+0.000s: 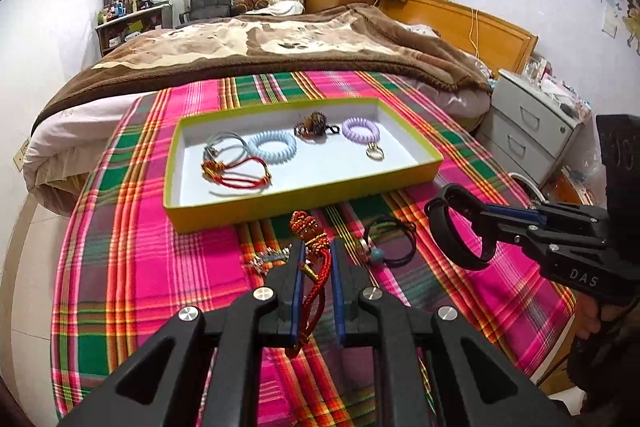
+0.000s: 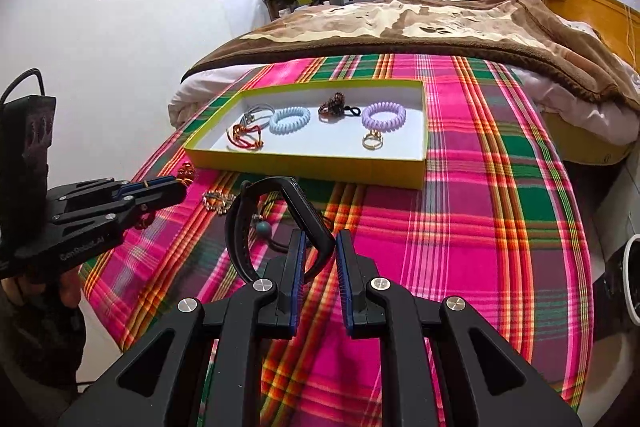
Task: Organize jewelry
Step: 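Carry the watch strap and red beaded cord over the tray with both tools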
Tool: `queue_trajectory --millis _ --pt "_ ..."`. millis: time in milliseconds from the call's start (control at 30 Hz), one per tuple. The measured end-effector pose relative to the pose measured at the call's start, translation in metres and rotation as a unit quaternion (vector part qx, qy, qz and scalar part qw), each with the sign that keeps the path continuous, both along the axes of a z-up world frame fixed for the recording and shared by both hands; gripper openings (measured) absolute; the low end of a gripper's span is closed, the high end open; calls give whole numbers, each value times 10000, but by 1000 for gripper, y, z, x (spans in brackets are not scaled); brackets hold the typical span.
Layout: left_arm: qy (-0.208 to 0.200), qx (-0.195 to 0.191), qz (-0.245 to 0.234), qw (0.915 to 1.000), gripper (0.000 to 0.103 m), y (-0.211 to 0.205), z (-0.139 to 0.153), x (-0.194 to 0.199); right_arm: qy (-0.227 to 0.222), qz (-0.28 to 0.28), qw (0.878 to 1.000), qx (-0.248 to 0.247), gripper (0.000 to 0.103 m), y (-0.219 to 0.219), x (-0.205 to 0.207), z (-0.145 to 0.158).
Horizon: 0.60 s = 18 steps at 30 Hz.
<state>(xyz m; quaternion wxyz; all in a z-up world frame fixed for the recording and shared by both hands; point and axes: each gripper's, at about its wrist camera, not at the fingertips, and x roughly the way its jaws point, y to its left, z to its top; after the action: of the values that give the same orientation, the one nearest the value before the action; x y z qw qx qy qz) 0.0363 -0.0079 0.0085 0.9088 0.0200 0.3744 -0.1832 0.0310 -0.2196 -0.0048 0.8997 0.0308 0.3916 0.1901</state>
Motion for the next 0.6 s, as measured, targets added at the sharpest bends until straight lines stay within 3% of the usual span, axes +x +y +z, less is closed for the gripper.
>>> queue_trajectory --millis 600 --pt "-43 -171 386 9991 13 37 14 47 -102 -184 9997 -100 16 15 58 16"
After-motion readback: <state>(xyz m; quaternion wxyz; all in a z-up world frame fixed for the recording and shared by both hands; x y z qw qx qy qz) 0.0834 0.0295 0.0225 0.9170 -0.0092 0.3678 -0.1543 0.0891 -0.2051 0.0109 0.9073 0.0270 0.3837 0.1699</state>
